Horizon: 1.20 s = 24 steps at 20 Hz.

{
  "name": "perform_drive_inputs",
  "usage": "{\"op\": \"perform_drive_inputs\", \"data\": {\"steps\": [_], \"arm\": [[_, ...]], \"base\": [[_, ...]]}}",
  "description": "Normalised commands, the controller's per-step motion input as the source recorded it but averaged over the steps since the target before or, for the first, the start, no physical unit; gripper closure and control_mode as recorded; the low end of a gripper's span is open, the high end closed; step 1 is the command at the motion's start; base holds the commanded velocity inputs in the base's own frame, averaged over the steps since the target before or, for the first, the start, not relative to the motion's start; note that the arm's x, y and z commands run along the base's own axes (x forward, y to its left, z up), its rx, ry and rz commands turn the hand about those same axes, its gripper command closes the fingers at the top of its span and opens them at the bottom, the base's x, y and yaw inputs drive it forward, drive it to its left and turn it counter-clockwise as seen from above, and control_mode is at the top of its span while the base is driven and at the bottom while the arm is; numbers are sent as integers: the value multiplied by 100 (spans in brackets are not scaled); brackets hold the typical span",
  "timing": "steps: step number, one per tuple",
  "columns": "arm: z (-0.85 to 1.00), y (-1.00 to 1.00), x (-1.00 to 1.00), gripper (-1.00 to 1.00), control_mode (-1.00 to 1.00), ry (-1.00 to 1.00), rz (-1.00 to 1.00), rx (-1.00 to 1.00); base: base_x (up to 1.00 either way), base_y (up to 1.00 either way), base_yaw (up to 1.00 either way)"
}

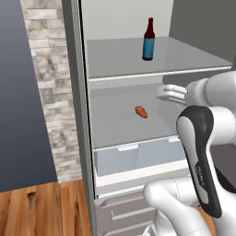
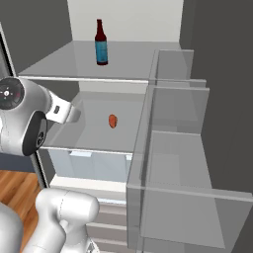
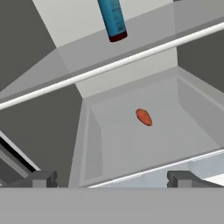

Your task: Place the beer on the top shelf of the fridge to keep it out of children's reach, and place the sweet potato and lime on lower shelves for easy access.

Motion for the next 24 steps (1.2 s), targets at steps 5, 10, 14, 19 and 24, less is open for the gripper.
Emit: {"op": "perform_drive_inputs", "data": {"steps": [5,10,14,19,24], "arm": [[0,0,0,-100,-100,0,0,0],[0,0,-20,-100,-100,3,0,0],[-2,0,-27,-100,100,1,0,0],[0,0,0,-100,100,0,0,0],[0,0,0,-100,100,0,0,0]], "base": [[0,0,0],[0,0,0],[-35,2,0],[-76,20,0],[-65,47,-4]]}}
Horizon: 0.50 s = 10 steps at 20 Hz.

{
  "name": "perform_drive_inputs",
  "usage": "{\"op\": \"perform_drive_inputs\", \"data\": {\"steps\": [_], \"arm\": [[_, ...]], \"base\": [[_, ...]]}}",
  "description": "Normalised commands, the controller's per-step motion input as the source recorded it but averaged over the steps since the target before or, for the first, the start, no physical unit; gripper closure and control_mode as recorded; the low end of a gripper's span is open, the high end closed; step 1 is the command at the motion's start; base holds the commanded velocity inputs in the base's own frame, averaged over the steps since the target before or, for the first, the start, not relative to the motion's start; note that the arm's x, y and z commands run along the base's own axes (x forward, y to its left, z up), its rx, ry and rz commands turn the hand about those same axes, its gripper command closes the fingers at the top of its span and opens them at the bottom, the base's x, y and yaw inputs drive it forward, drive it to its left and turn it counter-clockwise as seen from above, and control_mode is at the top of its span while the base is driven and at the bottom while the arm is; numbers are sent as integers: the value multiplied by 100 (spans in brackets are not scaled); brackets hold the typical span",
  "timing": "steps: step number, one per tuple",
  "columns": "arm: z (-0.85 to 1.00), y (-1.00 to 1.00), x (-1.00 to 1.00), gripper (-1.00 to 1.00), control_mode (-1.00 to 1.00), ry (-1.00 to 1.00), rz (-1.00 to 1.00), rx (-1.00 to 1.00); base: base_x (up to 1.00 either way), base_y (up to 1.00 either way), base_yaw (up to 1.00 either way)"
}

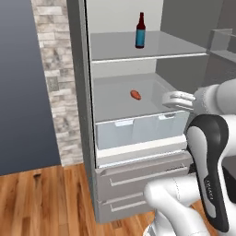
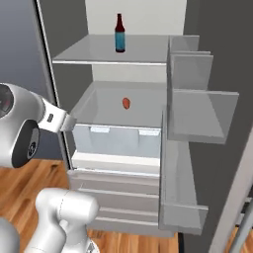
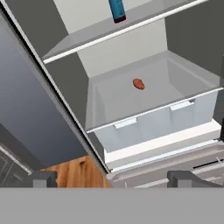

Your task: Place the beer on the top shelf of the fridge to keep it out of children's reach, and place the sweet potato and lime on lower shelves for easy access.

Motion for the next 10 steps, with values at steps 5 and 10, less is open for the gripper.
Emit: {"op": "perform_drive_inputs", "data": {"steps": [5,10], "arm": [[0,0,0,-100,100,0,0,0],[0,0,0,-100,100,0,0,0]], "base": [[-61,72,-26],[-70,55,-43]]}}
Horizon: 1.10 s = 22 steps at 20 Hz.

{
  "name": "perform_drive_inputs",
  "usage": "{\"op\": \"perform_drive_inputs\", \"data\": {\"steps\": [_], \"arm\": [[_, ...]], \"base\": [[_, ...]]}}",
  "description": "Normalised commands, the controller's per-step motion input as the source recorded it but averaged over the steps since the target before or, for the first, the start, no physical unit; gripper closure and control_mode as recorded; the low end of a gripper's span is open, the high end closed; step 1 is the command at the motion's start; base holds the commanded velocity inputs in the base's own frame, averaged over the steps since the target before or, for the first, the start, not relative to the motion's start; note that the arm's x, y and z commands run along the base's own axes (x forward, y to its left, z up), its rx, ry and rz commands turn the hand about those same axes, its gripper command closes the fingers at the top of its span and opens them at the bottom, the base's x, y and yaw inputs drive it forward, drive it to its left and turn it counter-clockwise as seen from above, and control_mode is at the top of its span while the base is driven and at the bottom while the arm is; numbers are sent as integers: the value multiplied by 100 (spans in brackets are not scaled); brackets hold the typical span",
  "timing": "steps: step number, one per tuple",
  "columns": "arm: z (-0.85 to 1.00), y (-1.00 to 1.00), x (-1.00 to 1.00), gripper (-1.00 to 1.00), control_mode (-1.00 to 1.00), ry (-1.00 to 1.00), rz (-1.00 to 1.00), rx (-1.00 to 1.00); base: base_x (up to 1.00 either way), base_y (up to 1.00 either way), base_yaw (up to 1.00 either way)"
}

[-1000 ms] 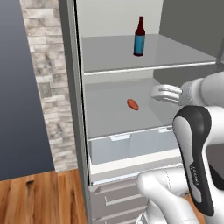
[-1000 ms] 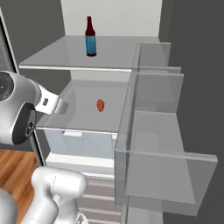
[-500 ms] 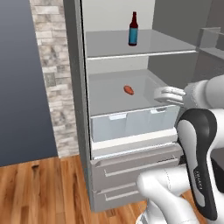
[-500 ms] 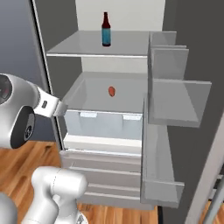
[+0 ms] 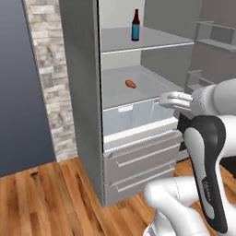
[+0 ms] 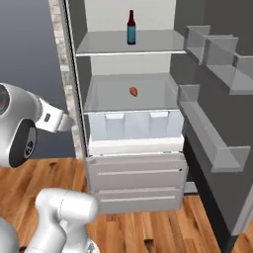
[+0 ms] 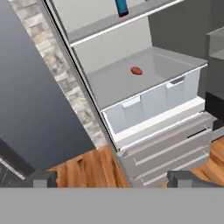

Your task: Place the beer on the top shelf of the fridge to keep it out of children's reach, and place the sweet potato and lime on lower shelves for easy access.

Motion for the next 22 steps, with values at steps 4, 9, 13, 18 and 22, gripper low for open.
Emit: {"op": "perform_drive_inputs", "data": {"steps": [4,9,13,18,22], "arm": [[0,0,0,-100,100,0,0,0],[0,0,0,-100,100,0,0,0],[0,0,0,-100,100,0,0,0],[0,0,0,-100,100,0,0,0],[0,0,0,-100,100,0,0,0]], "base": [[-71,9,-63],[-41,-7,-67],[-28,-33,-66],[-10,-44,-64],[2,-48,-56]]}}
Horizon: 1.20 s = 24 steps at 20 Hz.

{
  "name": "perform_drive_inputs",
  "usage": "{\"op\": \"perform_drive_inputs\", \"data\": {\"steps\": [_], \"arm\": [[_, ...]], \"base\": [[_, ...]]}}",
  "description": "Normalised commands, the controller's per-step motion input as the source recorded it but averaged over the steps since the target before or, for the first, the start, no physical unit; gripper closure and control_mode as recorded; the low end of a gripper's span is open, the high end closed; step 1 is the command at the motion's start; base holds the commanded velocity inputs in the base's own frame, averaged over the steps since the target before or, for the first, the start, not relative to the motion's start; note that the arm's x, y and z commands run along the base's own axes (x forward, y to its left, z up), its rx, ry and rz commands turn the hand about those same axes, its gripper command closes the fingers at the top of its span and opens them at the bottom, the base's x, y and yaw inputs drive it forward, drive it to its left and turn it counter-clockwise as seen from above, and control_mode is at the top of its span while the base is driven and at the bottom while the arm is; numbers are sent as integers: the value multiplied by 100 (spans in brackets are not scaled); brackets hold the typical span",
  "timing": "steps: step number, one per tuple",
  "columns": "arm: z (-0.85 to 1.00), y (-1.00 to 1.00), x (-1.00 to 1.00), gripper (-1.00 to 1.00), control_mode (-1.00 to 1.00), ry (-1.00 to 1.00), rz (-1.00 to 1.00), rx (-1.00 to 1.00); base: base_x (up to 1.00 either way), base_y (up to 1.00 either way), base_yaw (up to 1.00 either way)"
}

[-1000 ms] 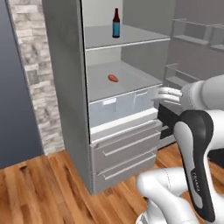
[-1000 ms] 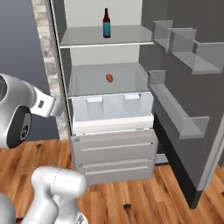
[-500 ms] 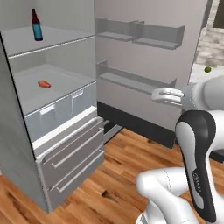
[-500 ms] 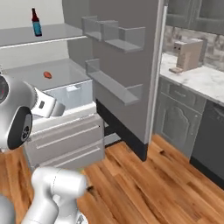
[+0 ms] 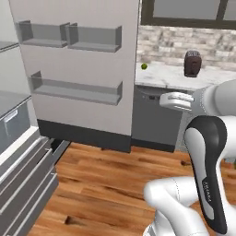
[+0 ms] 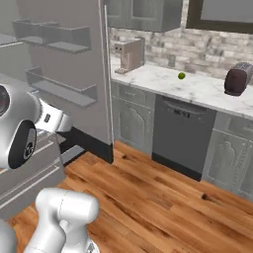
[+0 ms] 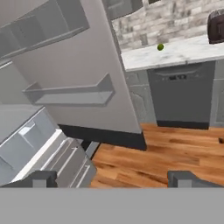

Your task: Place the beer on the top shelf of the fridge to keep it out of children's reach, and place the sweet potato and lime on lower shelves for easy access.

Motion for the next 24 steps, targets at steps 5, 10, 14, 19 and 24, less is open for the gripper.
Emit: {"op": "perform_drive_inputs", "data": {"steps": [5,10,14,19,24], "arm": [[0,0,0,-100,100,0,0,0],[0,0,0,-100,100,0,0,0],[0,0,0,-100,100,0,0,0],[0,0,0,-100,100,0,0,0],[0,0,0,-100,100,0,0,0]], "base": [[40,-55,-36],[73,-45,-13],[93,-41,-1],[100,-50,0],[100,-46,0]]}}
